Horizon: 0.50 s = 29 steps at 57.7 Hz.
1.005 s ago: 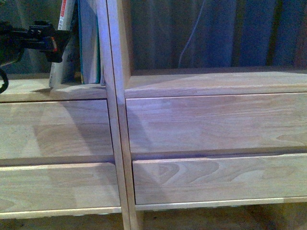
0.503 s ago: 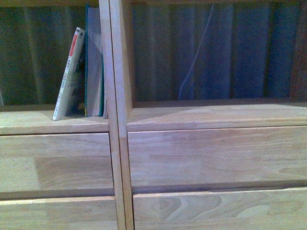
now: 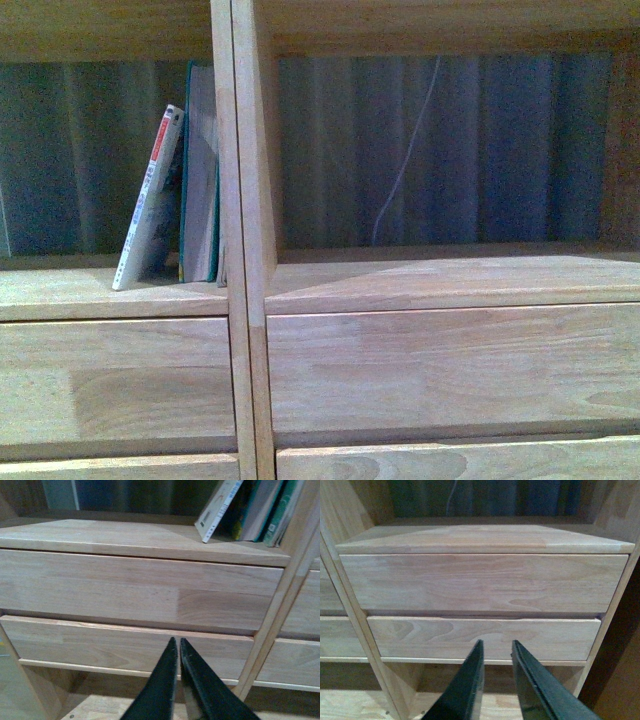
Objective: Organize books on shelf
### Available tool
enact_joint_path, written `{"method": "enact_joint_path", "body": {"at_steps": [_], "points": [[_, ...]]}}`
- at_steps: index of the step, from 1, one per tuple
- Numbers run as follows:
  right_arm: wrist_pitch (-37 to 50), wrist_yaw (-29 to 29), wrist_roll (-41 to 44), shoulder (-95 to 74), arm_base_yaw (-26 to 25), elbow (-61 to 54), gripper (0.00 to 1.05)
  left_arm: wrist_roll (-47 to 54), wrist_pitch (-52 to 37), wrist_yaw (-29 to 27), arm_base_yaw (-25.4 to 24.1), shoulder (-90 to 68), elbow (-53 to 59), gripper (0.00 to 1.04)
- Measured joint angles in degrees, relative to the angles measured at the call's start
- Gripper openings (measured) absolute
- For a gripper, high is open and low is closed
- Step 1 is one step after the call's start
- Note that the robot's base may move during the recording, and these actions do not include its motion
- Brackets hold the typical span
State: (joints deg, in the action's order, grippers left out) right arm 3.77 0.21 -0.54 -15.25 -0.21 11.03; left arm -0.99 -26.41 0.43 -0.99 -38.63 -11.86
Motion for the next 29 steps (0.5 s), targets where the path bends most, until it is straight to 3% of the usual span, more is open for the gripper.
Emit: {"method": "enact_joint_path", "body": {"at_steps": [6,14,29], "points": [[0.35,-0.02,0.07,1.53,0.0,-2.05,0.02,0.24,0.09,-0.2,0.79,2.38,2.19,0.03],[-4.59,-0.07,0.22,7.8,0.0,-4.02,0.03,0.33,0.98,-0.37,0.83,5.86,4.55,0.03],[-4.61,-0.07,0.24,10.84,0.04,-6.34,0.03,0.35,4.13,-0.44,0.85,11.96,7.54,0.03]]}}
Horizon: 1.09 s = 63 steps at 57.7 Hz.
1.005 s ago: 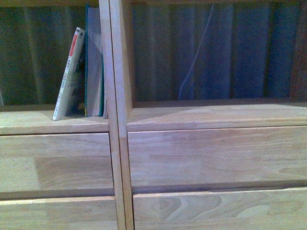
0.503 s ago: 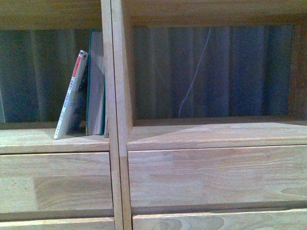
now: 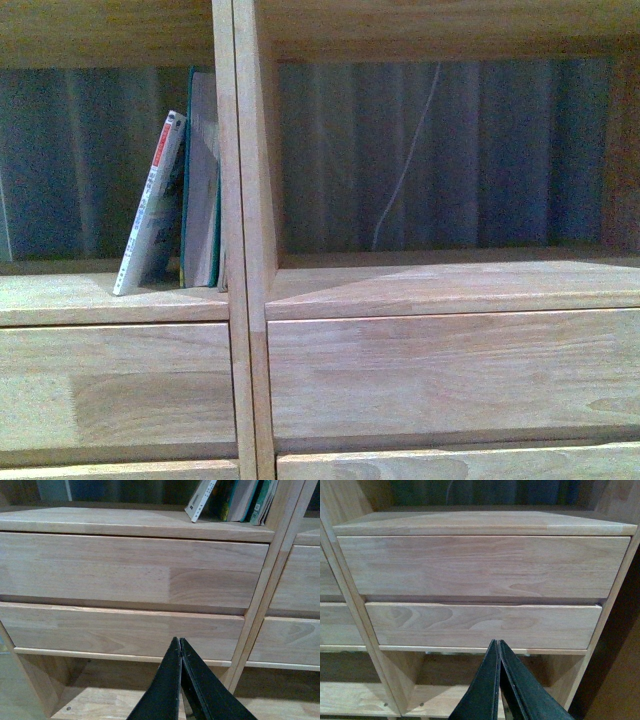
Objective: Organize books on shelf
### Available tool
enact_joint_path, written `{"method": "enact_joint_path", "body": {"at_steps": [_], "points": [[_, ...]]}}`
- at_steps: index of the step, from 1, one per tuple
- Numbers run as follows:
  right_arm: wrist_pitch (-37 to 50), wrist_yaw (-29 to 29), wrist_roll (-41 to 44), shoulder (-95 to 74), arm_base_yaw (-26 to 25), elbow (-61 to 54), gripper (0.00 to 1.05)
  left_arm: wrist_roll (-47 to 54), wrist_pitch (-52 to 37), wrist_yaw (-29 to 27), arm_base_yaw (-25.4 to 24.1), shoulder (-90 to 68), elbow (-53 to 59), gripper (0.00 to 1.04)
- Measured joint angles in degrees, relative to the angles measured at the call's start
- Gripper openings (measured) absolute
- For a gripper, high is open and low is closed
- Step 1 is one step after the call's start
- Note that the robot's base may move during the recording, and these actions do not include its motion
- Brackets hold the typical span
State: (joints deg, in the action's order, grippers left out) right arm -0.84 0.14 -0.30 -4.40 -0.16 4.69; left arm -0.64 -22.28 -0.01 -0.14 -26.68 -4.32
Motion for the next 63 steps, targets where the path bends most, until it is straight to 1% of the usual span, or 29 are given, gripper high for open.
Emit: {"method": "enact_joint_path", "body": {"at_steps": [16,22,51,57,63], "points": [[0.37,0.02,0.0,1.55,0.0,-1.79,0.03,0.02,4.59,0.0,0.0,6.51,1.79,0.03],[0.59,0.0,0.0,2.82,0.0,-2.91,0.03,0.04,3.82,0.0,0.0,8.17,3.72,0.03],[0.63,0.02,0.0,4.04,0.0,-3.78,0.03,0.04,12.09,-0.02,0.04,16.52,3.72,0.03],[0.63,0.0,0.0,4.04,0.0,-3.78,0.03,0.07,21.33,-0.02,0.04,24.26,3.69,0.03],[0.63,0.04,0.0,4.09,0.0,-3.78,0.03,0.07,22.08,-0.04,0.04,26.1,3.69,0.03]]}}
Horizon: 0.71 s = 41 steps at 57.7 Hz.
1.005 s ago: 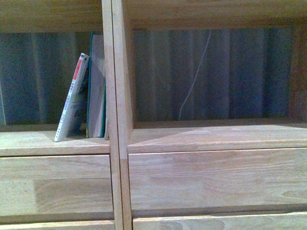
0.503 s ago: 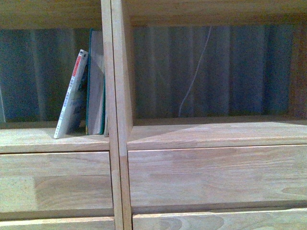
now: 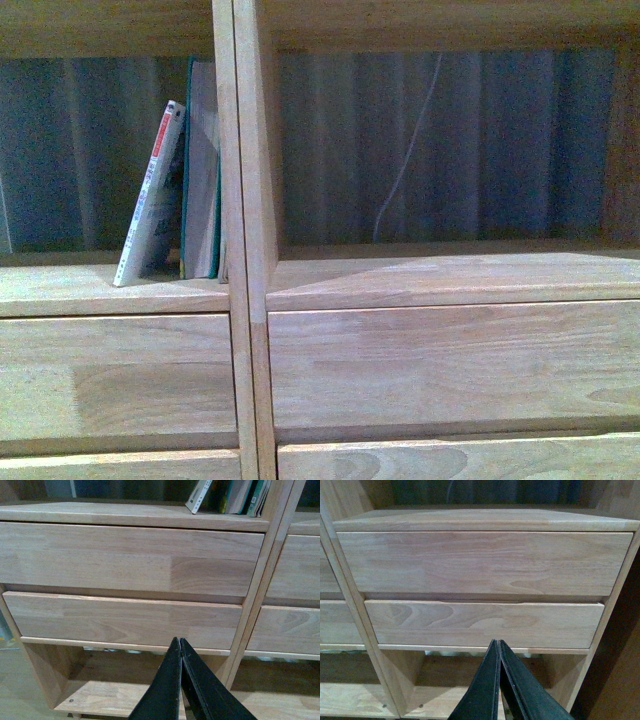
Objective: Organize books on shelf
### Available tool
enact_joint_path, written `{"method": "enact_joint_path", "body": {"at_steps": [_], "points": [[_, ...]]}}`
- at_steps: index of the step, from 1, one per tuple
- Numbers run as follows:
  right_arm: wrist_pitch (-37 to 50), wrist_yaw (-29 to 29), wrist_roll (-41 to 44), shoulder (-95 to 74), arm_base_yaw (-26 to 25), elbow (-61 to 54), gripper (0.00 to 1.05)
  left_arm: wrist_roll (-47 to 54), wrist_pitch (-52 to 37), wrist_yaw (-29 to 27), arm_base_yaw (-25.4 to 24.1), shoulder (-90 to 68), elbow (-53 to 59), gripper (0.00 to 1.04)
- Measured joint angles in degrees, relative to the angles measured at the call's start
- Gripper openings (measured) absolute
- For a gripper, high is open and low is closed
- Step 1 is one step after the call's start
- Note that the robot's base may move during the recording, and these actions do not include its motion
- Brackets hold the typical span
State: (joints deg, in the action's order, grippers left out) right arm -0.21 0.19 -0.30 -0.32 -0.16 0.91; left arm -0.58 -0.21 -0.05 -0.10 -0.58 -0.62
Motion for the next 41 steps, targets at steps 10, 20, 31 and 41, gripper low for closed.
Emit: {"method": "enact_joint_path", "body": {"at_steps": [10,20,31,41], "points": [[0.0,-0.02,0.0,0.0,0.0,0.0,0.03,0.0,0.02,0.0,0.0,0.22,0.0,0.03],[0.0,-0.02,0.0,0.0,0.0,0.0,0.03,0.0,0.02,0.02,0.0,0.22,0.0,0.03],[0.0,-0.02,0.11,0.0,0.0,0.0,0.38,-0.02,0.02,0.02,0.0,0.22,0.0,0.41],[0.0,-0.02,0.11,0.0,0.0,0.0,0.74,-0.02,0.02,0.02,0.0,0.22,0.0,0.78]]}}
